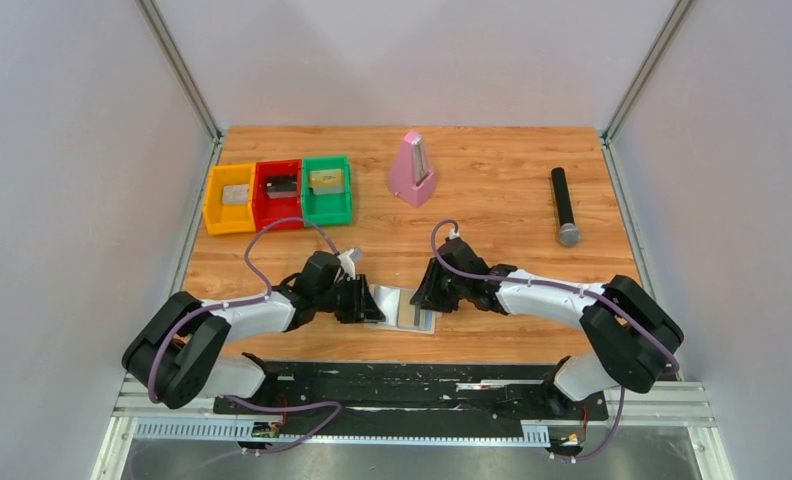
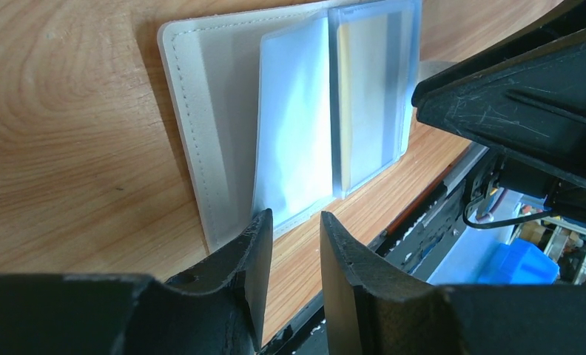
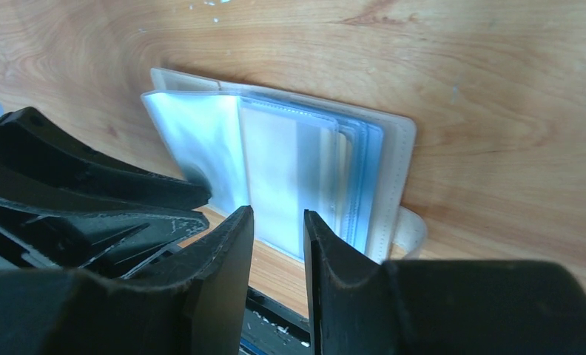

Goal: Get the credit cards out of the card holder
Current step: Remove the credit card from the card holder.

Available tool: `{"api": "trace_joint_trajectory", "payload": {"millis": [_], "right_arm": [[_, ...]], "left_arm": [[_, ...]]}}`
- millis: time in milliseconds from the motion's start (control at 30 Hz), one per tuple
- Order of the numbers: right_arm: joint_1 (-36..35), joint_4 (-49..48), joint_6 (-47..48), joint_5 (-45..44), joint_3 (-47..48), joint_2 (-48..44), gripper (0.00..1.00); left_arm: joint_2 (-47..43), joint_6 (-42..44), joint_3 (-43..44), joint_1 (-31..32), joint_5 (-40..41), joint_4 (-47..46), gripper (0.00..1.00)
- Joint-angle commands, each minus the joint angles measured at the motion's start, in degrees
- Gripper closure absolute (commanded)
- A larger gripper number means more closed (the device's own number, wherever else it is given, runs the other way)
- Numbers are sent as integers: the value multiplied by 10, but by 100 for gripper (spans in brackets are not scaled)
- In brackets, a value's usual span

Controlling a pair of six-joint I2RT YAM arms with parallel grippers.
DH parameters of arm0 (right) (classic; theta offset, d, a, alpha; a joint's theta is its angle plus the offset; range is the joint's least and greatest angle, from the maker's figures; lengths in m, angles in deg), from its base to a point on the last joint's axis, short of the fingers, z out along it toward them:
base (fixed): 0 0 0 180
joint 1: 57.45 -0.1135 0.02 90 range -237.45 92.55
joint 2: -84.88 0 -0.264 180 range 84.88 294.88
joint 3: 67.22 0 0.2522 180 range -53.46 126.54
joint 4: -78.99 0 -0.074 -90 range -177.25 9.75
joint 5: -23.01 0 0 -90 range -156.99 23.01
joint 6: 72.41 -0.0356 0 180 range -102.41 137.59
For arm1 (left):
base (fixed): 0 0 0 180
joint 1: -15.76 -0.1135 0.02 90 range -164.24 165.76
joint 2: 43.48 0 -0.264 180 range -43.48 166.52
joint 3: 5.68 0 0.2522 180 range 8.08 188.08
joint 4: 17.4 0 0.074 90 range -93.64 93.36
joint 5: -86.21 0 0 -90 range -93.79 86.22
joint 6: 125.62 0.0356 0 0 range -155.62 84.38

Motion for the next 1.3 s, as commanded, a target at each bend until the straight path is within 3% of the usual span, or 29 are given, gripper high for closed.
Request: {"api": "trace_joint_trajectory", "payload": {"millis": [0,500,800,1267], "right_arm": [[-4,23,-1,-24,13,7,67],[-13,58,19,-38,49,57,67],[-13,-37,5,26,26,63,67],[-11,-108,-9,59,-5,25,67]], "left_arm": [[-15,9,-2,4,14,13,61],[-8,7,-4,3,12,5,61],[3,6,-4,3,9,-5,61],[8,7,-7,4,10,-10,61]]}}
